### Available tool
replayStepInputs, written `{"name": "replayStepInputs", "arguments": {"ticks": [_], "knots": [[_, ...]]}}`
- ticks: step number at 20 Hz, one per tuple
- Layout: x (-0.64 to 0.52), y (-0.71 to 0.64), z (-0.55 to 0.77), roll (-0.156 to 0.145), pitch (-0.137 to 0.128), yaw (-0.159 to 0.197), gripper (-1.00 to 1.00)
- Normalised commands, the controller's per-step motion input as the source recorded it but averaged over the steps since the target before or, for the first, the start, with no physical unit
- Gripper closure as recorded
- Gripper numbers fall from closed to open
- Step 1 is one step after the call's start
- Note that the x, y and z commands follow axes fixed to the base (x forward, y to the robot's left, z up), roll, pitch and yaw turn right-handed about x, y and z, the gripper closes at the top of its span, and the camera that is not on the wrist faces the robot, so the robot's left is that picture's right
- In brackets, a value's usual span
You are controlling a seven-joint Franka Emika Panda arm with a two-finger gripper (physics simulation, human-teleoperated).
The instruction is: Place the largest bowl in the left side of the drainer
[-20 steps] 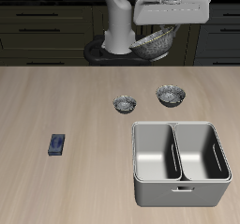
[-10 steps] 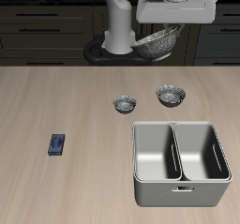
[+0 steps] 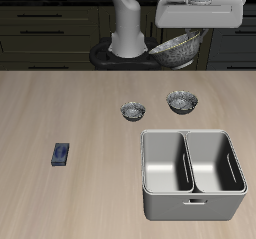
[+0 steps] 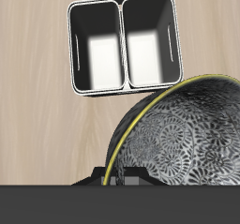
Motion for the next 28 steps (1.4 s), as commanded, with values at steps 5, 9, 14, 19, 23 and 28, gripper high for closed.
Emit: {"name": "replayStepInputs", "arguments": {"ticks": [5,9,14,19,23,28], "knots": [[0.19,0.33,0.12,0.032,0.001,0.004,1.0],[0.14,0.2,-0.01,0.021,0.018,0.001,1.0],[0.22,0.11,0.03,-0.002,0.003,-0.012,1.0],[0.26,0.06,0.03,-0.013,0.0,0.002,1.0],[0.31,0.04,0.03,-0.008,0.008,-0.007,1.0],[0.17,0.05,0.03,-0.004,-0.01,0.01,1.0]]}}
